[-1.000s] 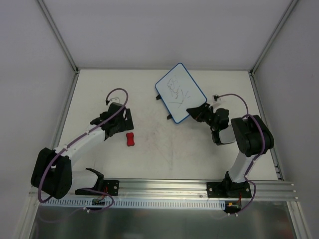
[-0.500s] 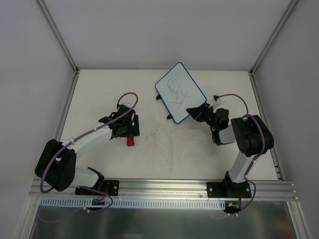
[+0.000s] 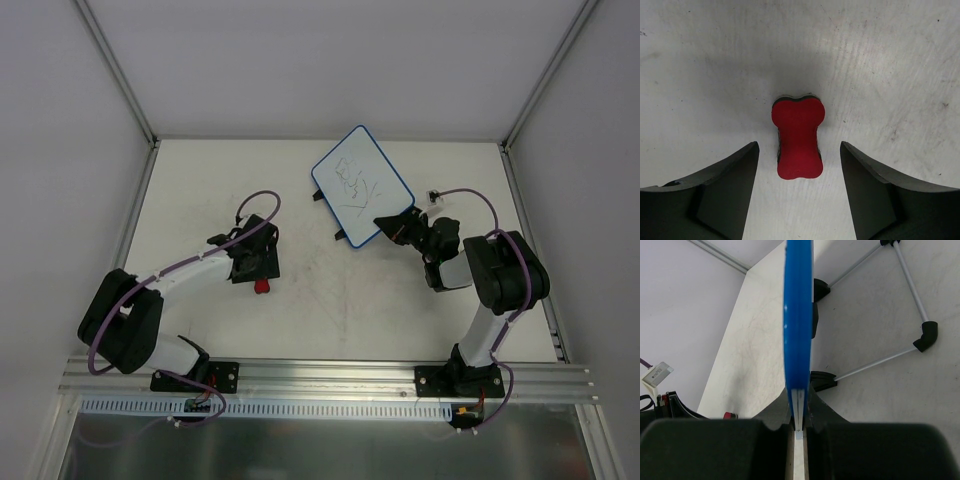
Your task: Erase the whiteboard
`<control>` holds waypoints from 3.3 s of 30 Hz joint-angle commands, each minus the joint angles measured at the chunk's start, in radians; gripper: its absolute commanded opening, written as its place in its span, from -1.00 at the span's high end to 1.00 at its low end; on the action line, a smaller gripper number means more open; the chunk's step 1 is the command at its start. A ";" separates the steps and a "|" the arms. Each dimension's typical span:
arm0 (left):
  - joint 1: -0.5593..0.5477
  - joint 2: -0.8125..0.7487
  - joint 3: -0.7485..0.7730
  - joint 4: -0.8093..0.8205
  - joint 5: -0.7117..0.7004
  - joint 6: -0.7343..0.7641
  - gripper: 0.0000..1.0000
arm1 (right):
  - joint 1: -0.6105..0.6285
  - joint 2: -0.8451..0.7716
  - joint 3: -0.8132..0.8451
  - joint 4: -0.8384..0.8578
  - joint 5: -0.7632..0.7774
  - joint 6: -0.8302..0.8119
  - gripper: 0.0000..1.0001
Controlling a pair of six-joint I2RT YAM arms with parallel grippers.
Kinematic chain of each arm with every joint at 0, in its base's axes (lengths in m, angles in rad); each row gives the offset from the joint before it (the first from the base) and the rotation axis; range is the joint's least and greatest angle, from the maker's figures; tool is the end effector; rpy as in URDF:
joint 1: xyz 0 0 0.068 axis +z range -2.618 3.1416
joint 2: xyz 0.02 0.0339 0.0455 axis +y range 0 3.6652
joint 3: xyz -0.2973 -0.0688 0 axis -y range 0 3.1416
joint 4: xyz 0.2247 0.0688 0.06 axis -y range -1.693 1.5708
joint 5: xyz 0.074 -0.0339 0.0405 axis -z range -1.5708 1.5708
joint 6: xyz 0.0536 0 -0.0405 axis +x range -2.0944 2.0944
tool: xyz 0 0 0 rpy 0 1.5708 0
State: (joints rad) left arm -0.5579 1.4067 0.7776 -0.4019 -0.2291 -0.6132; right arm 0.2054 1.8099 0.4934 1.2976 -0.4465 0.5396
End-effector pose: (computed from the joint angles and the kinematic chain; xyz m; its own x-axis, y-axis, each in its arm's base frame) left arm 0.2213 -0.1238 0.2148 -0.8349 -0.1396 -0.5324 -0.0781 0.9876 -0.1365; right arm 0.3157 0.0894 0.1976 -0.3276 0.4051 -0.8536 -0.5109 0.6840 0.5207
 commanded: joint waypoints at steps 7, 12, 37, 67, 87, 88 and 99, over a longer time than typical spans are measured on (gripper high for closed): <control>-0.013 0.054 0.031 -0.014 -0.055 -0.062 -0.25 | -0.014 0.008 0.005 0.233 0.006 -0.021 1.00; -0.011 0.078 0.038 -0.012 -0.055 -0.063 -0.09 | -0.015 0.005 0.002 0.233 0.005 -0.020 1.00; -0.011 0.015 0.020 -0.009 -0.092 -0.074 -0.08 | -0.021 0.017 0.010 0.233 -0.008 -0.010 1.00; -0.010 0.120 0.065 0.009 -0.030 -0.023 0.26 | -0.040 0.009 -0.001 0.233 -0.008 0.008 1.00; -0.010 0.025 0.195 0.017 0.040 0.076 1.00 | -0.040 0.012 0.004 0.235 -0.021 0.007 1.00; -0.008 0.026 0.222 0.018 0.051 0.090 1.00 | -0.040 0.011 0.004 0.235 -0.021 0.007 1.00; 0.092 0.296 0.713 0.018 0.338 0.156 1.00 | -0.021 0.016 0.007 0.233 -0.037 -0.018 1.00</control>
State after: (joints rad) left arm -0.4812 1.6135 1.3949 -0.3790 0.0116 -0.4931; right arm 0.1810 1.8141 0.4934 1.2980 -0.4835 0.5575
